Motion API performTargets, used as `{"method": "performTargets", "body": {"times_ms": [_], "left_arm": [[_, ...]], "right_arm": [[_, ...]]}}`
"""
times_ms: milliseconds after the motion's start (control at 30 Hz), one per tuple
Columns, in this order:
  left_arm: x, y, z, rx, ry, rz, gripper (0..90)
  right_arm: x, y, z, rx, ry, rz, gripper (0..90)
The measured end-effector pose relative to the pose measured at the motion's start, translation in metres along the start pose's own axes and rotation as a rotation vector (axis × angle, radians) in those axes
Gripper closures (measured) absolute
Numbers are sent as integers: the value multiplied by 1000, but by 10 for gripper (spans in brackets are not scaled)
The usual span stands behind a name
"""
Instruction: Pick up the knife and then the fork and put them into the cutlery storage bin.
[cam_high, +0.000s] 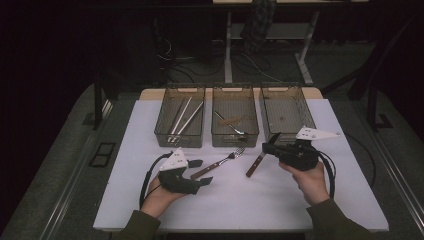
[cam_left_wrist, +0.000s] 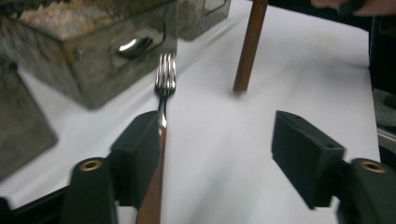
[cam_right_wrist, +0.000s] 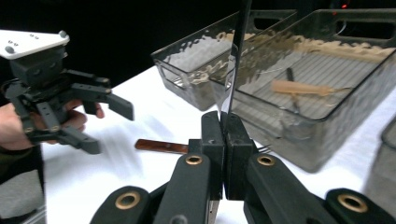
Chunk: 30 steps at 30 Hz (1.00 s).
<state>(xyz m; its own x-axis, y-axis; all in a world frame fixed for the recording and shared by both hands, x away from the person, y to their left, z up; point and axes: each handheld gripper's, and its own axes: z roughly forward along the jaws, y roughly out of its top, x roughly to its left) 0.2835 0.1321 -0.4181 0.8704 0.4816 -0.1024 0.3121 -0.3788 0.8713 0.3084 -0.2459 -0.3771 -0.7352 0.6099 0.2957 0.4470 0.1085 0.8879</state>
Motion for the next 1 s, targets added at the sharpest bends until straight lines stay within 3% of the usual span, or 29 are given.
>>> {"method": "performTargets", "body": {"times_ms": [300, 433, 567, 800, 1000], "left_arm": [[1, -21, -10, 18, 15, -18, 140], [1, -26, -12, 34, 26, -24, 101], [5, -28, -12, 34, 30, -39, 0], [2, -27, -10, 47, 17, -27, 0], [2, -27, -10, 43, 20, -25, 1]], "right_arm": [[-11, 8, -8, 9, -72, -36, 889], [-16, 14, -12, 9, -103, -49, 889], [-22, 20, -19, 2, -132, -49, 889], [-32, 38, -36, -20, -150, -34, 889], [-37, 61, -51, -49, -193, -44, 888]]}}
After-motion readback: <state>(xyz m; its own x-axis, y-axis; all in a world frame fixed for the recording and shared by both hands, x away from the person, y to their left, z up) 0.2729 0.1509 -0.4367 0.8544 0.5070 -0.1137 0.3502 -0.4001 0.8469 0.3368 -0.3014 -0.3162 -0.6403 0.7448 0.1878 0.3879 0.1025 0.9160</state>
